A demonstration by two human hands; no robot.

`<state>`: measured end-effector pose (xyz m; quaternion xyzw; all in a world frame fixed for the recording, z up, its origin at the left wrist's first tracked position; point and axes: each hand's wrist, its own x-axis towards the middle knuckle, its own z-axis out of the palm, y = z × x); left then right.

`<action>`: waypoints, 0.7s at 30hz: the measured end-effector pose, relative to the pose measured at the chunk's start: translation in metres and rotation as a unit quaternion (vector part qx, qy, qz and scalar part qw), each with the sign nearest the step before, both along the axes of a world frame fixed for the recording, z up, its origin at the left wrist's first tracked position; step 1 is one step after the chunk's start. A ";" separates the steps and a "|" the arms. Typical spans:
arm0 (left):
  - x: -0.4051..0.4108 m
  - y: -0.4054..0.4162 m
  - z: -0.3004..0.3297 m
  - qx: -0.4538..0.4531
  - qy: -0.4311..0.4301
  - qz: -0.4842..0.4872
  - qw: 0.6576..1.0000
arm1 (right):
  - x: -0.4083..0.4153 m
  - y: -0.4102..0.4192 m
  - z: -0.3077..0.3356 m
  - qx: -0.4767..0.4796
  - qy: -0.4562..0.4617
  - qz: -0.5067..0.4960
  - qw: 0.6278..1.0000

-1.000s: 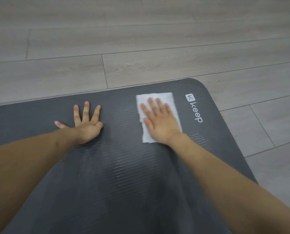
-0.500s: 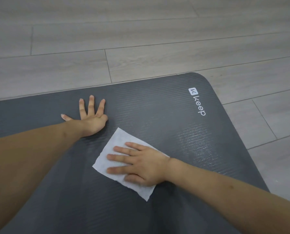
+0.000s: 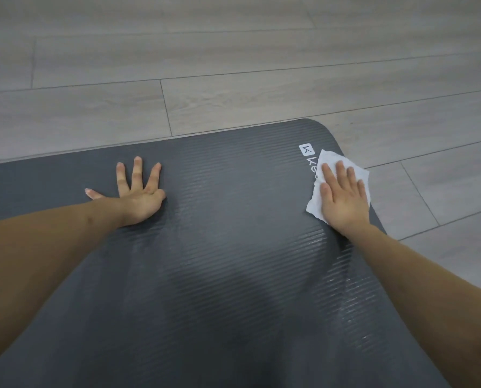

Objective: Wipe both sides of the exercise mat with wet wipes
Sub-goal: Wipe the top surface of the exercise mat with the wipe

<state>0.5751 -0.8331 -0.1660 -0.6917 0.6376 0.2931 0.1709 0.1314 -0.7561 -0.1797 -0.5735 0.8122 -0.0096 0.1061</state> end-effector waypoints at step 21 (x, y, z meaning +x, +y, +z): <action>-0.003 0.002 0.001 -0.009 -0.010 0.003 1.000 | 0.223 0.126 -0.005 -0.018 -0.020 0.535 0.844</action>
